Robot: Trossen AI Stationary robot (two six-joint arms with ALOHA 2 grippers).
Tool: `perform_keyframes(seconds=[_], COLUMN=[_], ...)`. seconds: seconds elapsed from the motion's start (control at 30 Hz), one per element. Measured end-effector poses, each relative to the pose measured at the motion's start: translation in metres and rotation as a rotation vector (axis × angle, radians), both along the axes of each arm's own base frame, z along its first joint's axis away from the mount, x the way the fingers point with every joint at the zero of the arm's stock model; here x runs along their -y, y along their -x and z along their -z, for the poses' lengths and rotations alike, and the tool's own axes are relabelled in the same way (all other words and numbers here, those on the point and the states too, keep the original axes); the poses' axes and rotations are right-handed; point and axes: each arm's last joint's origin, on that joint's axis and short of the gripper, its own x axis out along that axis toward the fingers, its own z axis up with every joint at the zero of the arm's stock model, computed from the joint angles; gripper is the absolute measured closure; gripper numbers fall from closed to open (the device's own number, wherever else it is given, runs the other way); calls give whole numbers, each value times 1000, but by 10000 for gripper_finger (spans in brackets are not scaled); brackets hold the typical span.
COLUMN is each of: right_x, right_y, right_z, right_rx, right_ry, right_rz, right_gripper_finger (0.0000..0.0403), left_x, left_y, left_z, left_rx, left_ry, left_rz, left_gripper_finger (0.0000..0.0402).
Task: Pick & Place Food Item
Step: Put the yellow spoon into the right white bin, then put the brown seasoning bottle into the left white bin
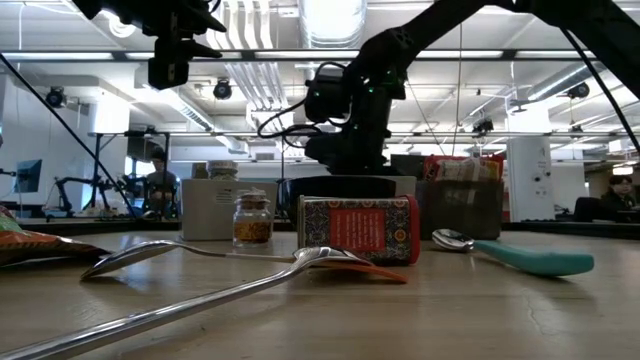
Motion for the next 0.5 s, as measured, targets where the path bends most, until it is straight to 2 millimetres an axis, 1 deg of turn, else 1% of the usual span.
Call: perform_keyframes(seconds=[0.17, 0.3, 0.37, 0.5], right_x=[-1, -3, -5, -9], right_y=[0, 1, -1, -1], right_z=[0, -7, -16, -46], right_rx=[1, 17, 41, 109], right_ry=[-6, -33, -25, 5], right_rz=[1, 31, 13, -13], right_gripper_finger=[225, 192, 186, 184], left_x=[0, 0, 0, 0], left_y=[0, 0, 0, 0], left_z=[0, 0, 0, 0], left_rx=[0, 0, 0, 0], left_ry=[0, 0, 0, 0], left_rz=[0, 0, 0, 0], left_gripper_finger=[245, 245, 245, 245])
